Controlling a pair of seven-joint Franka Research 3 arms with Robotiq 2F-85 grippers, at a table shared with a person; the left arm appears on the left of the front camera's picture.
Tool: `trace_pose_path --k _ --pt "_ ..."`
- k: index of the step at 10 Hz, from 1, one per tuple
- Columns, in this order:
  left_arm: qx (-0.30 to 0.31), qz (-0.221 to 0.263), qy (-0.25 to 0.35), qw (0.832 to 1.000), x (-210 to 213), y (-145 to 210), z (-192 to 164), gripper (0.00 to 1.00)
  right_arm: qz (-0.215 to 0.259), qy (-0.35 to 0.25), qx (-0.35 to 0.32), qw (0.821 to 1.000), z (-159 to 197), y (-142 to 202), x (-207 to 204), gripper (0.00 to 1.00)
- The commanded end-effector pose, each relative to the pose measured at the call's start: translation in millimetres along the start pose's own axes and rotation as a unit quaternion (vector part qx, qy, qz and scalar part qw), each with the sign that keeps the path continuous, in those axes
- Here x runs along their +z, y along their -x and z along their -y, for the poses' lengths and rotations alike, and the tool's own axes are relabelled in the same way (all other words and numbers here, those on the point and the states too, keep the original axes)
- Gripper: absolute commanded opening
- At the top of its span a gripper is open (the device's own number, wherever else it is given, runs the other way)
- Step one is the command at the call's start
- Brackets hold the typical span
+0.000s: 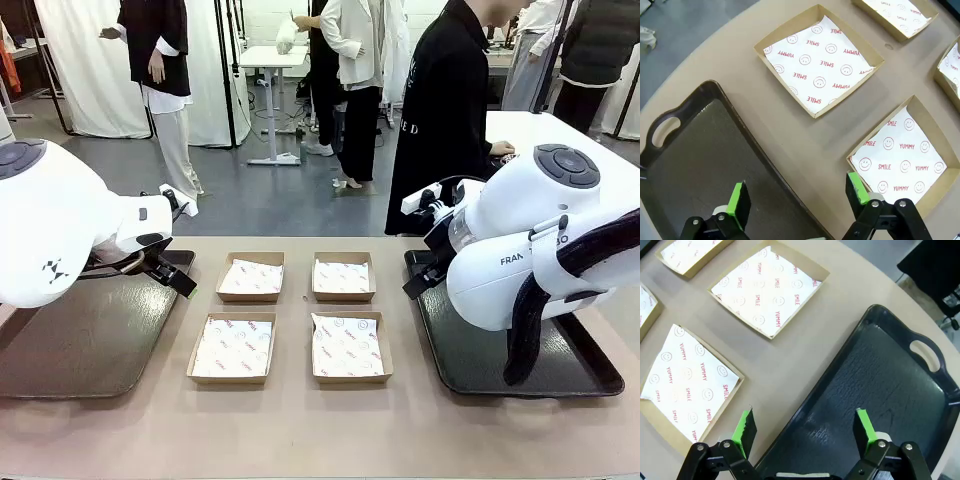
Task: Individually package the donuts and arrange them on the tray.
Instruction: Pick up one Paper togo box.
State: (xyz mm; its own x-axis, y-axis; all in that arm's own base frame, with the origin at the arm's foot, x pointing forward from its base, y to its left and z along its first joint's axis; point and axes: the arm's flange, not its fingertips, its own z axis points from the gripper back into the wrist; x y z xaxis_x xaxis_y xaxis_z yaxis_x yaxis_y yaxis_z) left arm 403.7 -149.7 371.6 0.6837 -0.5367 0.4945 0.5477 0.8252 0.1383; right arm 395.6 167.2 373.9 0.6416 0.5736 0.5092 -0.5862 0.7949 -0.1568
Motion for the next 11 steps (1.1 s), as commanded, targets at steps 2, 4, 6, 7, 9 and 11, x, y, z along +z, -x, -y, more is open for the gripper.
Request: trace_pose_path --k 2,4,6,7,9,11 --pt "0.000 0.000 0.000 1.000 0.0 0.0 0.1 1.00 0.000 0.000 0.000 1.000 0.0 0.0 0.0 1.00" --pt "0.000 0.000 0.000 1.000 0.0 0.0 0.1 1.00 0.000 0.000 0.000 1.000 0.0 0.0 0.0 1.00" --pt "0.000 0.000 0.000 1.000 0.0 0.0 0.1 1.00 0.000 0.000 0.000 1.000 0.0 0.0 0.0 1.00" --pt "0.000 0.000 0.000 1.000 0.0 0.0 0.1 1.00 0.000 0.000 0.000 1.000 0.0 0.0 0.0 1.00" --pt "0.000 0.000 0.000 1.000 0.0 0.0 0.1 1.00 0.000 0.000 0.000 1.000 0.0 0.0 0.0 1.00" --pt "0.000 0.000 0.000 1.000 0.0 0.0 0.1 1.00 0.000 0.000 0.000 1.000 0.0 0.0 0.0 1.00"
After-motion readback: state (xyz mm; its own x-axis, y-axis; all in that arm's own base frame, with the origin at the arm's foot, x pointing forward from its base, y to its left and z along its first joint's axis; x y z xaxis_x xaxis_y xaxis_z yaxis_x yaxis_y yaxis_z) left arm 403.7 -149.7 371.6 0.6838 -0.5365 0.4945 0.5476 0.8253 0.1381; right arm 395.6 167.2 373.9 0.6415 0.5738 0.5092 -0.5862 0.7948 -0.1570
